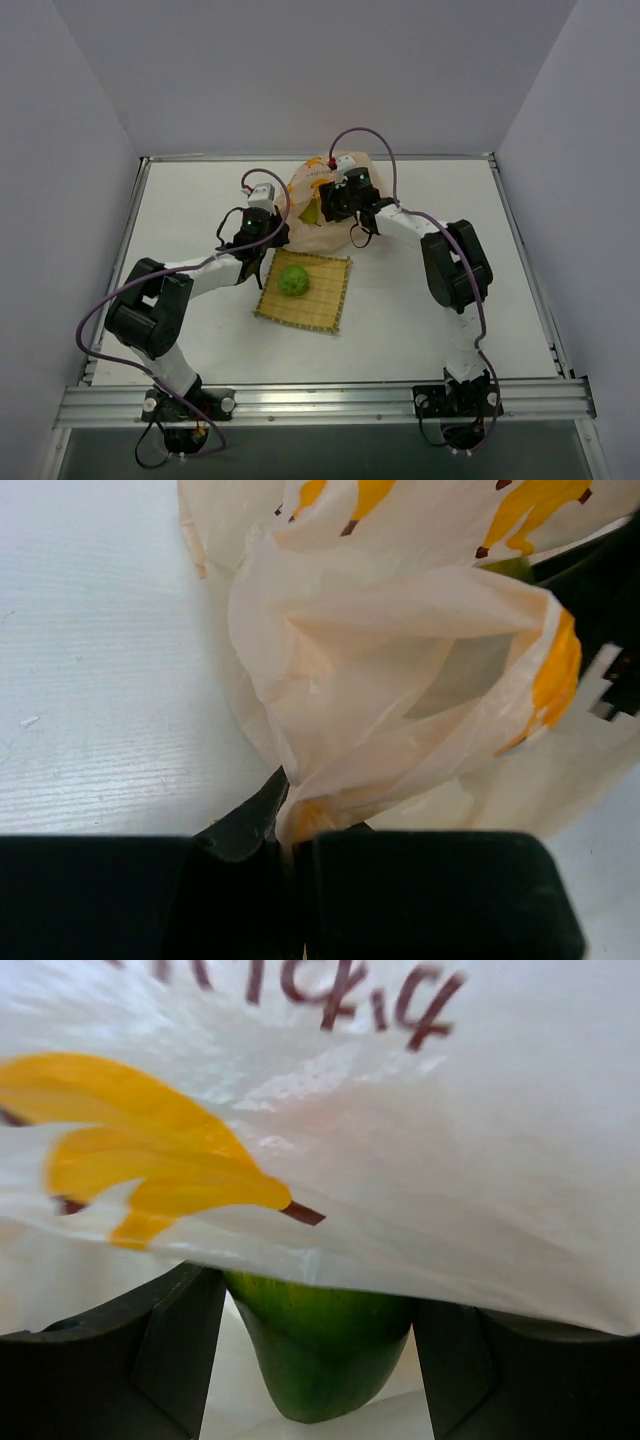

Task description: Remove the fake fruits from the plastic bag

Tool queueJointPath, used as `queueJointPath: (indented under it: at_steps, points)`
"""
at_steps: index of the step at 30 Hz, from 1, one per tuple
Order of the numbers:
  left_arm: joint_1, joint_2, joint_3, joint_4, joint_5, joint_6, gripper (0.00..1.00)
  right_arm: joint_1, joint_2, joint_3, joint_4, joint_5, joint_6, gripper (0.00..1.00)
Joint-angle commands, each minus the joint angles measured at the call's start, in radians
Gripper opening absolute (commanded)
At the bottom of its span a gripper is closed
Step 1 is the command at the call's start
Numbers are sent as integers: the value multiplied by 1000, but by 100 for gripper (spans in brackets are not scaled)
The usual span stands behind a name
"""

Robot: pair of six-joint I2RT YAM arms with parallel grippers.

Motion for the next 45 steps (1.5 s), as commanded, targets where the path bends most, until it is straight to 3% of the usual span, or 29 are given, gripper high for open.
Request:
queueJointPath:
  at_steps: [1,7,14,18,22,30,34,37,40,41,45]
  points:
    - [7,-19,14,50,0,-16,2,1,-189,-60,184,-121,126,24]
    - [7,-37,17,61,0,-41,2,7,-315,-185,258,-246,237,24]
    - [7,-59,21,70,0,-58,2,46,-508,-371,223,-260,291,25]
    - [8,-59,21,76,0,-49,2,139,-633,-535,128,-205,260,25]
    - [7,-51,13,82,27,-41,2,222,-735,-632,34,-57,226,26]
    - [7,-59,-21,82,32,-24,2,250,-650,-726,101,65,282,25]
    - [7,-60,-29,76,34,-12,2,263,-570,-696,123,28,279,27]
    - [7,-60,-29,70,34,-6,2,280,-542,-663,98,8,263,35]
    - [8,-66,-25,62,27,3,2,285,-542,-634,42,49,266,60]
    - [7,-70,-27,62,27,3,2,285,-550,-629,16,87,266,75]
    - [7,-83,-32,56,26,11,2,280,-610,-606,-27,129,240,87]
